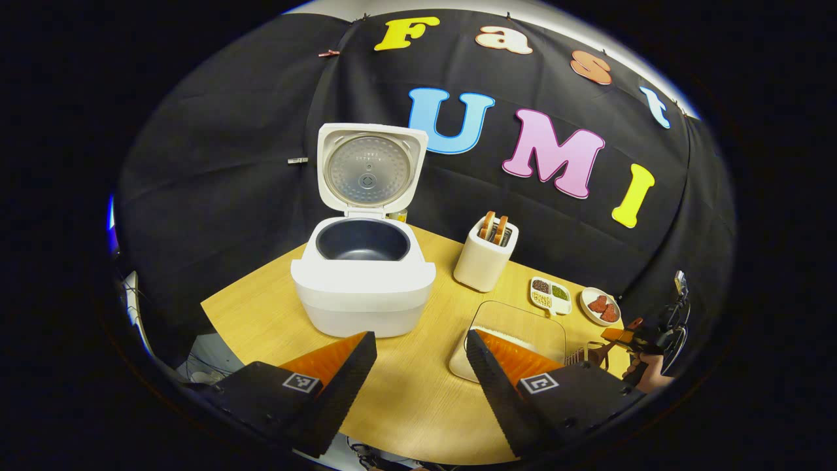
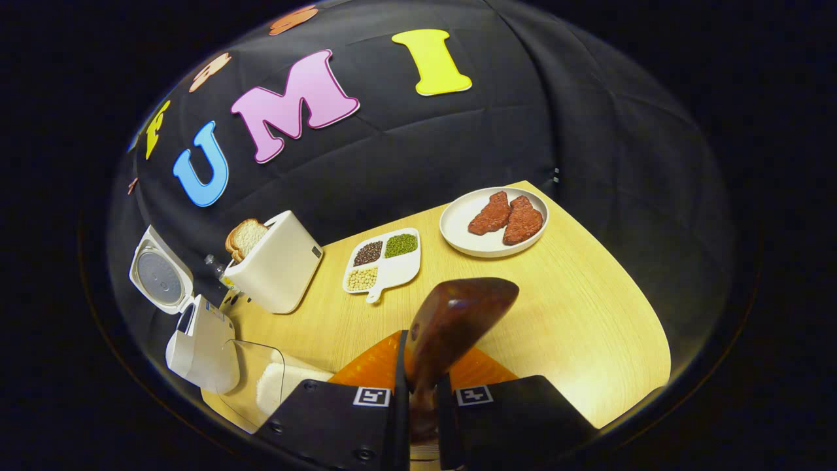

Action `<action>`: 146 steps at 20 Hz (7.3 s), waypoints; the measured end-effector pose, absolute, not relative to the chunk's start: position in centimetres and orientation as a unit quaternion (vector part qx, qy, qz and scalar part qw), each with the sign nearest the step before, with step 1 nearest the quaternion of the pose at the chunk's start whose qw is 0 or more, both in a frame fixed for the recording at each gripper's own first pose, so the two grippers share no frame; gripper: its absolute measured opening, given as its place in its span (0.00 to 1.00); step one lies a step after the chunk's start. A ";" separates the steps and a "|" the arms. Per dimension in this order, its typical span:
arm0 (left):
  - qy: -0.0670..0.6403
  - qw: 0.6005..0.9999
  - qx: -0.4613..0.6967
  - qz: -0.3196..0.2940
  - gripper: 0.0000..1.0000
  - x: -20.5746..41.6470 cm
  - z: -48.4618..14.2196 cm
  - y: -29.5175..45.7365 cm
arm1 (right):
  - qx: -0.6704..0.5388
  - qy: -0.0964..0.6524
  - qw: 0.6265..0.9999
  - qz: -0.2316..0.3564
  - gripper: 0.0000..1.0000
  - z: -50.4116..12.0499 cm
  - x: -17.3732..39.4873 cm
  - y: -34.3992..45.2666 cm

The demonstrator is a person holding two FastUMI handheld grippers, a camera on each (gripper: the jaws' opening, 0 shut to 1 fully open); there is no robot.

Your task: Close the left gripper, press the button to open the rice cooker; take a wooden spoon from the chopstick holder with the right hand, scoop a spoonful of rice and pour it into the rice cooker, then put the wooden spoon back into the chopstick holder.

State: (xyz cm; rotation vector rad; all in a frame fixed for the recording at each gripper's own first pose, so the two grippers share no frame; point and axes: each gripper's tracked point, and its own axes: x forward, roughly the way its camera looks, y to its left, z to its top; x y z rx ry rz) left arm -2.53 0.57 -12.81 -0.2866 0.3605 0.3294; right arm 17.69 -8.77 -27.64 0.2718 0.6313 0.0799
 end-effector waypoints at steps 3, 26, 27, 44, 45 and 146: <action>0.182 0.960 -0.142 0.157 0.95 -2.7 -13.2 0.7 | 0.123 0.283 0.950 0.050 0.16 -25.3 17.3 -8.4; 0.196 0.977 -0.081 0.022 0.96 -1.5 -16.6 9.4 | -0.004 0.165 0.980 0.113 0.13 -19.2 13.3 10.5; 0.199 0.976 -0.085 0.018 0.96 -1.7 -17.1 10.0 | -0.015 0.162 0.981 0.102 0.13 -20.2 13.5 10.5; 0.215 0.971 -0.107 0.001 0.95 -3.4 -20.5 15.1 | 0.069 0.235 0.968 0.052 0.13 -27.5 11.1 16.4; 0.214 0.971 -0.108 0.001 0.96 -3.5 -20.5 15.2 | 0.103 0.247 0.962 0.053 0.13 -27.7 10.9 17.0; 0.120 0.980 -0.142 0.074 0.96 -10.1 -16.7 21.5 | 0.104 0.074 0.947 0.294 0.13 -3.0 14.1 38.8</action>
